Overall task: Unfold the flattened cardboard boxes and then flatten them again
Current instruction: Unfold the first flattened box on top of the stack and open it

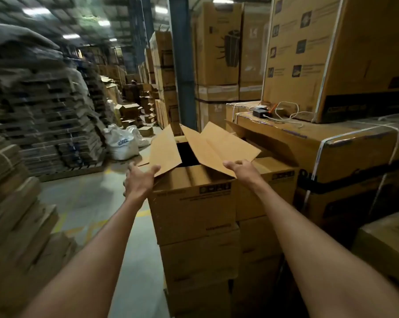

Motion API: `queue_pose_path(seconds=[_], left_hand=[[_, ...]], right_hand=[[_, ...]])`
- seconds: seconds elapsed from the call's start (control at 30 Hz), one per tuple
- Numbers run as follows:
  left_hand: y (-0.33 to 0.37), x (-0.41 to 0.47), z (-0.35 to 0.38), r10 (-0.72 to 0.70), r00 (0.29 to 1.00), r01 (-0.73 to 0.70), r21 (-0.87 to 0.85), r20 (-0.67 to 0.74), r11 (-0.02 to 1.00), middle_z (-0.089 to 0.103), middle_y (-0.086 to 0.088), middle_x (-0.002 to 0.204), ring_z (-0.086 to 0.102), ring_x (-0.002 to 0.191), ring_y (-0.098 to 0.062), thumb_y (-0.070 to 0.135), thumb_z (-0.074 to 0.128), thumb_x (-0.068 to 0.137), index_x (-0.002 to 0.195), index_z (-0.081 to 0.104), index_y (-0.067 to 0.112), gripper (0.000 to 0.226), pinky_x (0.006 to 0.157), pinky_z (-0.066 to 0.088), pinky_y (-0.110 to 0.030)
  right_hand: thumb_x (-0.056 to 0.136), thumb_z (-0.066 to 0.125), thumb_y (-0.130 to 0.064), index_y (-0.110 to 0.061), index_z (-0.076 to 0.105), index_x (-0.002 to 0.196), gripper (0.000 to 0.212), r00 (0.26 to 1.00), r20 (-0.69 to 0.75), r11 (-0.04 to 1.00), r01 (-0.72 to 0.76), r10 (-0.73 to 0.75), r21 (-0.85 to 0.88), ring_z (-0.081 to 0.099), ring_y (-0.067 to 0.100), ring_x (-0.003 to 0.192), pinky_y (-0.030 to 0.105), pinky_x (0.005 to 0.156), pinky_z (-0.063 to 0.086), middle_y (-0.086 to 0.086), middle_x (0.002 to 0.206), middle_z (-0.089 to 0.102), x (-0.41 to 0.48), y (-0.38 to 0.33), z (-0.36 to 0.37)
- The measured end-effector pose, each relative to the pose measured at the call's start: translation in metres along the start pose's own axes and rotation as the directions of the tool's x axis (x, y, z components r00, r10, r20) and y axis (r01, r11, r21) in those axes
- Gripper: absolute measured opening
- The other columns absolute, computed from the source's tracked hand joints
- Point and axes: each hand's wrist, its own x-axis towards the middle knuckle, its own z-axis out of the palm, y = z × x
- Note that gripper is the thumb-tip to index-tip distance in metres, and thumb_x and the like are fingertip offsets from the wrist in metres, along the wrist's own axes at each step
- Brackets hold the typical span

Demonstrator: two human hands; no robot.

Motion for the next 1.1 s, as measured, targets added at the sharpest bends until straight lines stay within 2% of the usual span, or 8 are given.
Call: queue_pose_path(seconds=[0.2,0.33,0.47,0.53,0.6,0.7,0.77,1.1], left_hand=[[-0.036,0.010,0.014,-0.196,0.945,0.256,-0.220,0.261,0.941,0.041,-0.016,0.154,0.044,0.136,-0.035,0.057,0.075,0.083,0.158,0.021,0.013,0.102,0.100,0.039,-0.046],[-0.047,0.011,0.025,-0.227,0.905,0.338,-0.283,0.360,0.898,0.063,-0.010,0.132,0.061,0.101,-0.021,0.053,0.075,0.084,0.141,0.048,0.011,0.076,0.067,0.040,-0.033],[-0.045,0.015,0.024,-0.295,0.822,0.464,-0.272,0.488,0.843,0.072,-0.011,0.113,0.065,0.097,-0.034,0.058,0.077,0.075,0.131,0.056,0.018,0.071,0.073,0.048,-0.058],[-0.038,0.015,0.018,-0.303,0.788,0.490,-0.249,0.535,0.835,0.072,-0.012,0.109,0.065,0.091,-0.035,0.054,0.074,0.081,0.134,0.054,0.021,0.066,0.060,0.053,-0.059],[-0.032,0.011,0.010,-0.294,0.775,0.495,-0.249,0.559,0.833,0.071,-0.011,0.101,0.067,0.082,-0.030,0.049,0.070,0.086,0.137,0.052,0.020,0.062,0.050,0.055,-0.052],[-0.034,0.006,-0.001,-0.283,0.786,0.467,-0.228,0.549,0.854,0.067,-0.010,0.091,0.064,0.087,-0.031,0.046,0.068,0.087,0.135,0.054,0.017,0.057,0.075,0.052,-0.068],[-0.037,0.002,-0.009,-0.280,0.785,0.460,-0.218,0.553,0.861,0.067,-0.011,0.091,0.062,0.092,-0.032,0.048,0.068,0.086,0.134,0.056,0.017,0.058,0.080,0.050,-0.072],[-0.016,-0.063,-0.079,-0.123,0.809,0.340,-0.286,0.575,0.896,0.067,-0.010,0.106,0.060,0.108,-0.038,0.060,0.075,0.073,0.134,0.057,0.027,0.071,0.063,0.053,-0.074]], right_hand=[[0.088,0.061,-0.064,-0.009,0.048,0.146,0.081,0.988,-0.041,0.986,-0.146,0.150,0.083,0.048,0.032,0.133,0.045,0.110,0.041,0.009,0.147,0.051,0.008,0.021,0.029],[0.081,0.068,-0.065,-0.011,0.054,0.138,0.079,0.969,-0.028,0.956,-0.239,0.247,0.172,0.051,0.030,0.123,0.045,0.102,0.039,0.008,0.133,0.059,0.004,0.027,0.045],[0.075,0.075,-0.063,-0.017,0.049,0.140,0.083,0.946,0.003,0.894,-0.308,0.325,0.324,0.049,0.041,0.126,0.070,0.097,0.044,0.011,0.132,0.057,-0.002,0.035,0.053],[0.077,0.074,-0.061,-0.017,0.050,0.137,0.078,0.948,-0.026,0.892,-0.288,0.317,0.349,0.052,0.042,0.124,0.076,0.094,0.042,0.013,0.128,0.060,-0.005,0.035,0.056],[0.079,0.074,-0.057,-0.016,0.053,0.130,0.069,0.954,-0.040,0.898,-0.266,0.298,0.350,0.054,0.041,0.120,0.078,0.091,0.043,0.014,0.123,0.062,-0.009,0.032,0.059],[0.081,0.074,-0.053,-0.015,0.056,0.121,0.058,0.961,-0.056,0.907,-0.233,0.269,0.350,0.056,0.040,0.115,0.079,0.088,0.044,0.012,0.115,0.063,-0.016,0.024,0.061],[0.080,0.075,-0.053,-0.015,0.057,0.117,0.055,0.964,-0.071,0.914,-0.220,0.258,0.340,0.056,0.038,0.112,0.079,0.087,0.045,0.010,0.111,0.063,-0.022,0.018,0.061],[0.077,0.076,-0.056,-0.014,0.060,0.115,0.059,0.985,-0.100,0.906,-0.084,0.137,0.414,0.059,0.032,0.108,0.073,0.088,0.046,0.011,0.108,0.069,-0.095,-0.012,0.037]])
